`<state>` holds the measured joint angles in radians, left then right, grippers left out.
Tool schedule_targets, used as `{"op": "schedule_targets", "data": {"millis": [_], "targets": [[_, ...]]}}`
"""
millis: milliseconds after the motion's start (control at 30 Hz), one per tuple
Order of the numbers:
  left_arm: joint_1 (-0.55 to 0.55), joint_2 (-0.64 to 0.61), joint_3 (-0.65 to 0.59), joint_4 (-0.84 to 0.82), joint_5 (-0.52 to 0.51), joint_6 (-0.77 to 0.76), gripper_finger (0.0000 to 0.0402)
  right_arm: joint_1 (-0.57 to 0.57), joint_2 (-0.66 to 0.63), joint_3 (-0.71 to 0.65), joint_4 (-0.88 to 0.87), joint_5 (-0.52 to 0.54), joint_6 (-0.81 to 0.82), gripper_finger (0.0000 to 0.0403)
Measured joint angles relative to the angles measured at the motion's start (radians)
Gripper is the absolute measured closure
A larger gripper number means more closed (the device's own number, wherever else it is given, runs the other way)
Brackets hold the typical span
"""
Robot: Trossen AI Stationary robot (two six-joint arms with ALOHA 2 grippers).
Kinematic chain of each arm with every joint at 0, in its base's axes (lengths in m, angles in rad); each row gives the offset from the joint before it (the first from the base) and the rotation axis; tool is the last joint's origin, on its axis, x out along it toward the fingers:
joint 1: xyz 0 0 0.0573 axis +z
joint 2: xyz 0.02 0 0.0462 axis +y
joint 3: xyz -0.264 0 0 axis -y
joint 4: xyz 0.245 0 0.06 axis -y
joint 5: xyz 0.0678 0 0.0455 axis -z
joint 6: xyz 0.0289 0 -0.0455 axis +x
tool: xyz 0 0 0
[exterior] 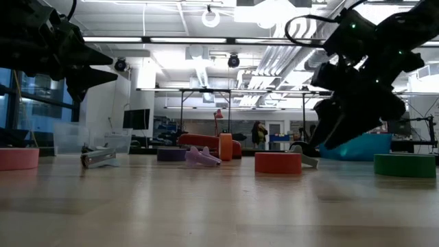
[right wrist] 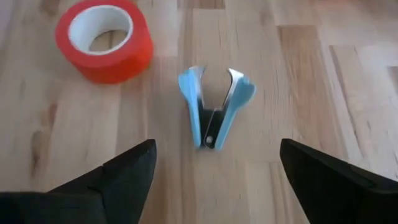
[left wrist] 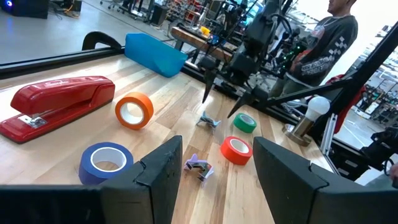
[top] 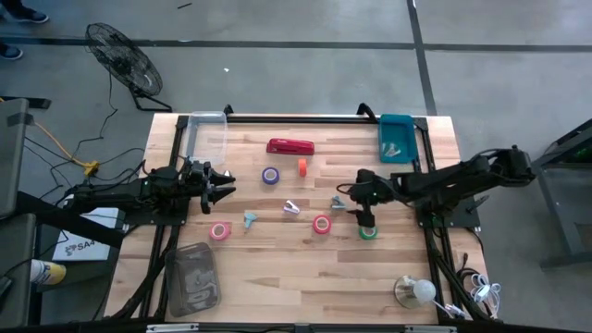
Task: Pick and place Stapler, Stapler remover, tape
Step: Put the right light blue staple remover into the blue bin
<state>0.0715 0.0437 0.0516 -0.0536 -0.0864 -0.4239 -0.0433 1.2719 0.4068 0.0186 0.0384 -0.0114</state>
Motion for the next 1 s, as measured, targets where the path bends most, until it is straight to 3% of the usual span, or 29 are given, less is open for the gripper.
{"op": "schedule_targets", "data": {"millis": [400, 667, 1000], "targets": [[0.0, 0.0, 0.0, 0.0, 0.0, 0.0, 0.0207, 0.0, 0.188, 0.005, 0.232, 0.017, -0.012, 0.0072], [0.0, 0.0, 0.0, 0.0, 0.0, 0.0, 0.0207, -0.002, 0.254, 0.029, 0.258, -0.004, -0.009, 0.0075], [0.0, 0.0, 0.0, 0.0, 0.0, 0.0, 0.0207, -0.003, 0.26, 0.03, 0.304, -0.008, 0.011, 0.0158]]}}
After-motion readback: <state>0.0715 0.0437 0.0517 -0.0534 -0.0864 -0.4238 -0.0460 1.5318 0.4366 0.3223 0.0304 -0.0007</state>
